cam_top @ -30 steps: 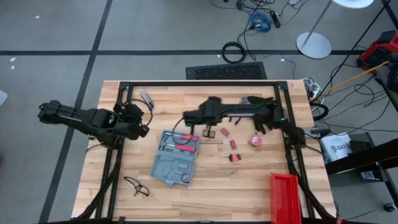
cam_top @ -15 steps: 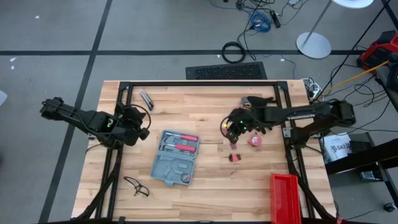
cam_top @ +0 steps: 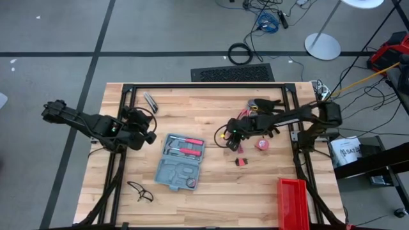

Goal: Prefit tool cases
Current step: Put the top pink terminal block into the gray prefit tool case

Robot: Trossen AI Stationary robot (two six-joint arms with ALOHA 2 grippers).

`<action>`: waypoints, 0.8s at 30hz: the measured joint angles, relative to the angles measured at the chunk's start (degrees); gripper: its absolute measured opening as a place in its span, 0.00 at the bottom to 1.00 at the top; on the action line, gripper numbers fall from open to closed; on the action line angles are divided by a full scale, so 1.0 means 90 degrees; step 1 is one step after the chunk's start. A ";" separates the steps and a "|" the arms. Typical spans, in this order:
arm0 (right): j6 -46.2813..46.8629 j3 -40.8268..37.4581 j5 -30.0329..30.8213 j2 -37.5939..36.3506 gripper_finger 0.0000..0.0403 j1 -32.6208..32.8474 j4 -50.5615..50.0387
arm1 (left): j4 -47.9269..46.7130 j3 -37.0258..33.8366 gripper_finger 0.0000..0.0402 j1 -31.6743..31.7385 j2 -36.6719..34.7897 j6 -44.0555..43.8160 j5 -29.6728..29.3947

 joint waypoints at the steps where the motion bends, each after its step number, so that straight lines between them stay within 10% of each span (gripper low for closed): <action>1: -0.0038 0.0073 -0.0013 0.0131 0.40 0.0000 0.0010 | 0.0031 0.0002 0.03 0.0000 0.0015 0.0000 -0.0008; 24: -0.0606 0.1352 -0.0010 0.1156 0.20 0.0030 -0.0982 | 0.0031 0.0002 0.03 0.0000 0.0067 -0.0002 -0.0128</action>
